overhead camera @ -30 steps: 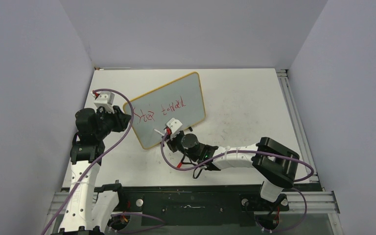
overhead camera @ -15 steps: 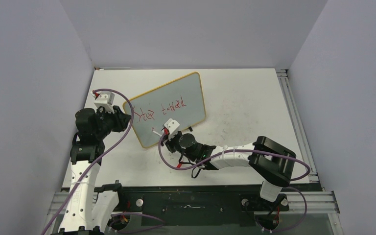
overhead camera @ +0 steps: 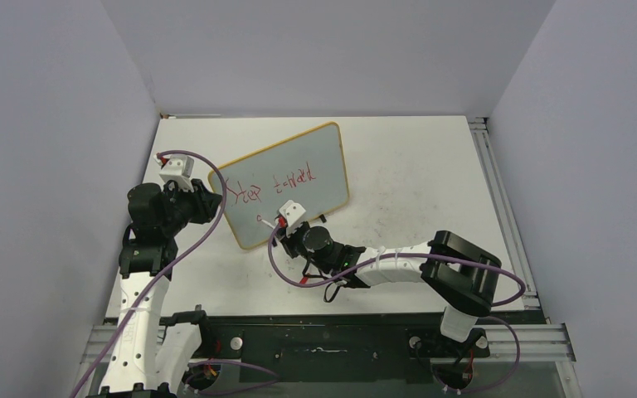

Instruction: Write a sentence on the whiteboard

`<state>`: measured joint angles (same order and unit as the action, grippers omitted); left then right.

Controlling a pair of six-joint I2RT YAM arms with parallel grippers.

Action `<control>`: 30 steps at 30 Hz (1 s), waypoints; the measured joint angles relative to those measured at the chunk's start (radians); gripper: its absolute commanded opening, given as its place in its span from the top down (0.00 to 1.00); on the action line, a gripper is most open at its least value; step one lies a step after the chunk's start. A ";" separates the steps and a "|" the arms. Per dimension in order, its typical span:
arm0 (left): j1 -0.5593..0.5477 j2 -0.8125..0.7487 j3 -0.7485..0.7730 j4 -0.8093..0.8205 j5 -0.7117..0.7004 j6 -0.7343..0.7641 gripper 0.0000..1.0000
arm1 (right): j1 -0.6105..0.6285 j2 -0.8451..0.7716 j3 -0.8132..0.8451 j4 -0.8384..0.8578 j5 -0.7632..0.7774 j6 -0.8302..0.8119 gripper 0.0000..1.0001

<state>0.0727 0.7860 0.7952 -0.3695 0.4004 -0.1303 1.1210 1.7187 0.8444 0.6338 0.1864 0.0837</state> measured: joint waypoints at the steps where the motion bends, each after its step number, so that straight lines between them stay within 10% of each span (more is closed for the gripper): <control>1: 0.000 0.000 0.000 0.000 0.000 0.000 0.73 | 0.000 0.000 0.000 0.000 0.004 0.000 0.95; 30: 0.000 0.000 0.000 0.000 0.000 0.000 0.73 | 0.000 0.000 0.002 0.001 0.013 -0.027 0.95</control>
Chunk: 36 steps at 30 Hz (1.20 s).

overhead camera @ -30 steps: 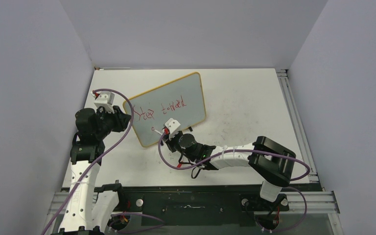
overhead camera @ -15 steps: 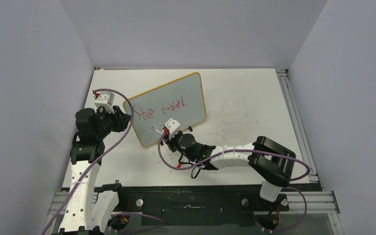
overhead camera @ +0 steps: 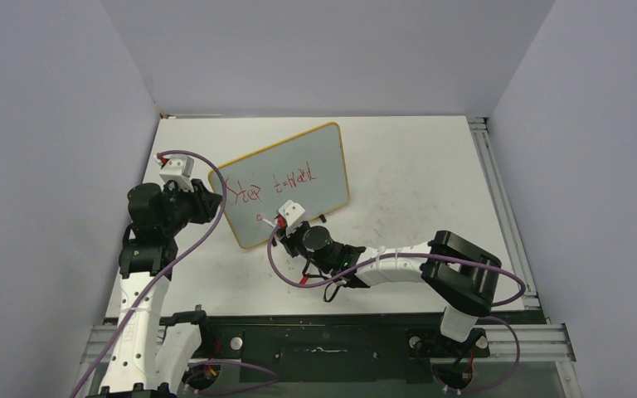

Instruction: Write a sentence on the whiteboard

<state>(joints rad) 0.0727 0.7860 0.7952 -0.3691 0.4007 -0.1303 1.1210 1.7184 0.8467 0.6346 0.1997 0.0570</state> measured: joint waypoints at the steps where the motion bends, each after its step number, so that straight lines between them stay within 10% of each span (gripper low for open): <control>1: 0.000 0.000 0.000 0.000 0.000 0.000 0.73 | 0.000 0.000 0.001 0.000 0.001 0.000 0.95; 36: -0.001 0.000 0.000 0.000 0.000 0.000 0.73 | 0.006 -0.002 -0.030 0.010 0.024 0.016 0.95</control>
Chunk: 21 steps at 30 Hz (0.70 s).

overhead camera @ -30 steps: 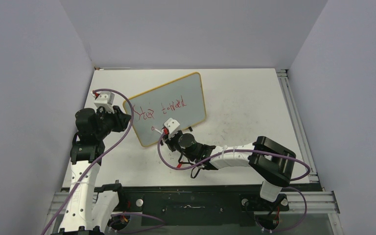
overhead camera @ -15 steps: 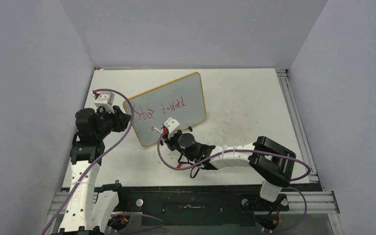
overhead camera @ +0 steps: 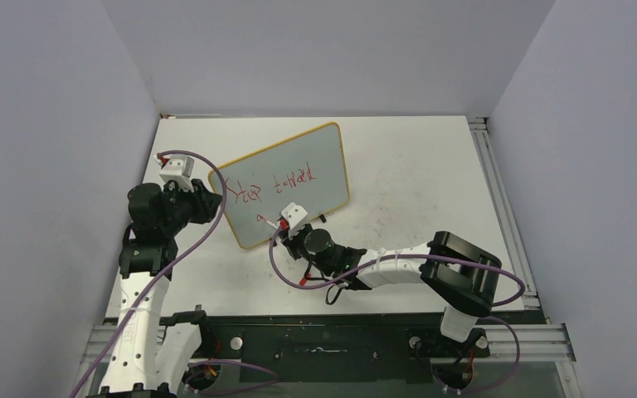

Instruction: Write a sentence on the whiteboard

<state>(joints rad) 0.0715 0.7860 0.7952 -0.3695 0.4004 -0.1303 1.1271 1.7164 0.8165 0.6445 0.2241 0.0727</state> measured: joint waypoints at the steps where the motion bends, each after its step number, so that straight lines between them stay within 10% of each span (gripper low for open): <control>1: 0.000 0.000 0.000 0.000 0.000 0.000 0.73 | 0.000 0.000 0.000 -0.002 0.000 0.001 0.95; 21: -0.001 0.000 0.000 0.000 0.000 0.000 0.73 | 0.034 0.032 0.019 0.011 -0.008 0.011 0.95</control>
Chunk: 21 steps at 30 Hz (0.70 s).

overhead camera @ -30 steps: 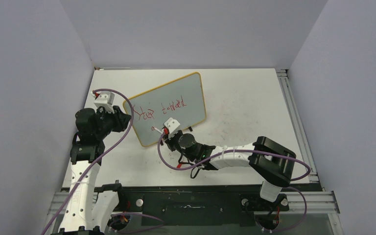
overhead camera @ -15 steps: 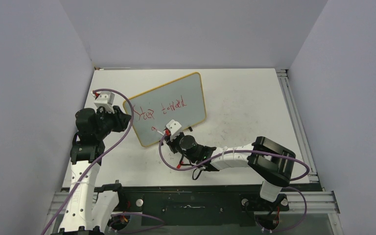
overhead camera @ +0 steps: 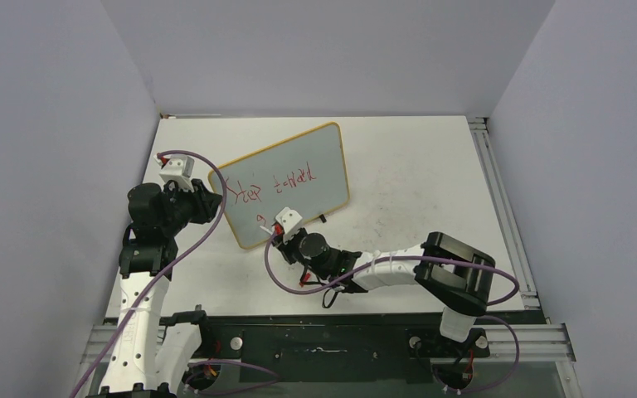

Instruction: Write a sentence on the whiteboard

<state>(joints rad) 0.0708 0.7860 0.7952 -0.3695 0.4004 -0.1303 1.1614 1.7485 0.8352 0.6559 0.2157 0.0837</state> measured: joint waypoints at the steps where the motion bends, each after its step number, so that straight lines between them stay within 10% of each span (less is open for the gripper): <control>1: 0.000 0.000 0.000 0.000 0.000 0.000 0.73 | 0.002 -0.002 0.000 0.003 0.000 0.000 0.95; 21: 0.000 0.000 0.000 0.000 0.000 0.000 0.73 | -0.003 -0.101 -0.006 0.046 0.076 -0.026 0.95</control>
<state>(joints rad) 0.0708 0.7856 0.7952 -0.3695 0.4007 -0.1303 1.1584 1.6474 0.8291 0.7021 0.2916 0.0578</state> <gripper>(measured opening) 0.269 0.152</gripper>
